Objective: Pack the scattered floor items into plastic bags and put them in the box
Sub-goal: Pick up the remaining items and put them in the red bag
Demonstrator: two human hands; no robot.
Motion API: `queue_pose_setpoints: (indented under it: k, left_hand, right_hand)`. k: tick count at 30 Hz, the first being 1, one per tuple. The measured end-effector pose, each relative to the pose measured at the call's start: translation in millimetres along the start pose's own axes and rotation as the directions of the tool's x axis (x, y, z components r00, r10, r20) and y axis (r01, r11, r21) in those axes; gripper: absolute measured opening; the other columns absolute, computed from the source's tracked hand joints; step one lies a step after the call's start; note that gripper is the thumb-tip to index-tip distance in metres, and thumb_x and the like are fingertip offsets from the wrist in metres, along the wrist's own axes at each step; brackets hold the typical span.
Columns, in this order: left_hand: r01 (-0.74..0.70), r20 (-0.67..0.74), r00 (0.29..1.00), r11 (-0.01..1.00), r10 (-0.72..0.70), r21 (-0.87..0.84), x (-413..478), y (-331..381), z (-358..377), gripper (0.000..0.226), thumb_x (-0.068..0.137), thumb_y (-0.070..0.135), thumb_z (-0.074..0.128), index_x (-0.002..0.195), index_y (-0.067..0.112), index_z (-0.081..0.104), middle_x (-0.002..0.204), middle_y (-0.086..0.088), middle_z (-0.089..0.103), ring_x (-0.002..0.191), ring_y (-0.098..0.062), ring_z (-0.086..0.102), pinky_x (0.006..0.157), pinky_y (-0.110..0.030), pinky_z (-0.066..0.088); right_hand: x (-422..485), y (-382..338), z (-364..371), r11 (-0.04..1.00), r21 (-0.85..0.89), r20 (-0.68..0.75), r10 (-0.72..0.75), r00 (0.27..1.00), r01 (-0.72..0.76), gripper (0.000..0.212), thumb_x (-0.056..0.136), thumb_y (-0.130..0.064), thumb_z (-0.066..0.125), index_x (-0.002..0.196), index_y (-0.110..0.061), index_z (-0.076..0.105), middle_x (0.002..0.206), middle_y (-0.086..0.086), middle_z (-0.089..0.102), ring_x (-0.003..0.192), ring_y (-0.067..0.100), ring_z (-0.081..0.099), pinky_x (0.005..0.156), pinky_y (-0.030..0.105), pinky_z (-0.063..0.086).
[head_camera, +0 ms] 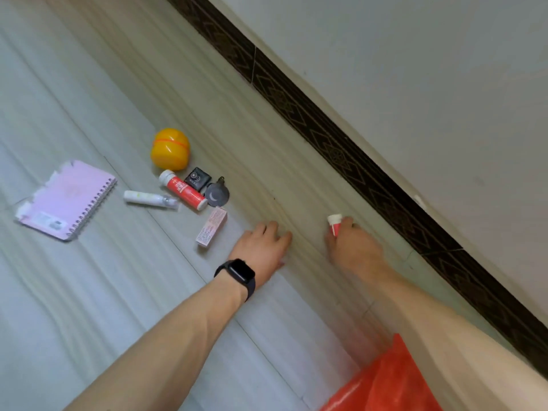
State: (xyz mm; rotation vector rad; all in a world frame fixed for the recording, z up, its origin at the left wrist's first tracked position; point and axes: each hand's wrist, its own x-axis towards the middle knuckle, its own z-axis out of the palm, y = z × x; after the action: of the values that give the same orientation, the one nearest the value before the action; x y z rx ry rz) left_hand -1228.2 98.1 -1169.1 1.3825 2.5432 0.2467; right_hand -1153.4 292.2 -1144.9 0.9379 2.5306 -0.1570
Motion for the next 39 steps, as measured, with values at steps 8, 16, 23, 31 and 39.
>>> queue_pose_setpoints:
  k: [8,16,23,31,39]
  left_hand:
    - [0.320,0.486,0.842,0.943,-0.235,-0.097,-108.1,20.7,-49.1,0.050,0.081,0.043,0.060,0.128,0.031,0.048,0.115,-0.005,0.041,0.090,-0.032,0.063,0.081,-0.038,0.053]
    - [0.000,0.088,0.995,0.885,0.047,-0.465,-109.3,171.0,-127.1,0.059,0.080,0.037,0.071,0.134,0.029,0.048,0.121,-0.002,0.040,0.101,-0.027,0.058,0.087,-0.035,0.050]
    - [-0.450,0.189,0.875,0.893,0.447,-0.026,-132.7,313.5,-67.3,0.059,0.080,0.009,0.065,0.135,0.019,0.046,0.116,-0.009,0.051,0.089,-0.034,0.058,0.060,-0.039,0.043]
    - [-0.586,0.466,0.775,0.763,0.428,0.274,-165.9,281.7,-39.6,0.065,0.095,0.030,0.049,0.154,0.018,0.024,0.163,-0.011,0.010,0.150,-0.029,0.004,0.119,-0.054,-0.001]
    - [-0.054,0.195,0.981,0.960,-0.001,0.276,-173.8,162.7,-209.0,0.070,0.091,0.042,0.055,0.153,0.032,0.024,0.157,-0.009,0.026,0.143,-0.028,0.027,0.114,-0.047,0.025]
  right_hand:
    - [-154.2,20.1,-71.7,0.837,0.506,-0.002,-0.240,0.971,0.208,0.028,0.094,-0.047,0.054,0.098,-0.020,0.047,0.079,-0.005,0.067,0.073,0.018,0.065,0.069,0.038,0.051]
    - [-345.1,147.0,-18.9,0.264,0.960,-0.067,0.532,0.844,-0.090,0.036,0.079,-0.059,0.068,0.093,-0.027,0.060,0.083,-0.009,0.072,0.088,0.018,0.070,0.082,0.050,0.053]
    - [-388.5,184.9,75.1,0.440,0.746,0.161,0.609,0.777,-0.500,0.037,0.095,-0.041,0.059,0.116,-0.011,0.050,0.110,0.020,0.070,0.107,0.043,0.063,0.081,0.043,0.046]
    - [-387.2,199.4,96.7,0.816,0.267,0.335,0.420,0.843,-0.513,0.094,0.083,-0.074,0.049,0.156,-0.028,0.011,0.155,0.009,0.034,0.137,0.033,0.040,0.104,0.046,0.039]
    - [-376.1,127.4,0.4,0.895,0.421,-0.161,-0.088,0.983,0.149,0.064,0.089,-0.051,0.056,0.144,-0.018,0.048,0.145,0.013,0.053,0.135,0.031,0.046,0.113,0.042,0.036]
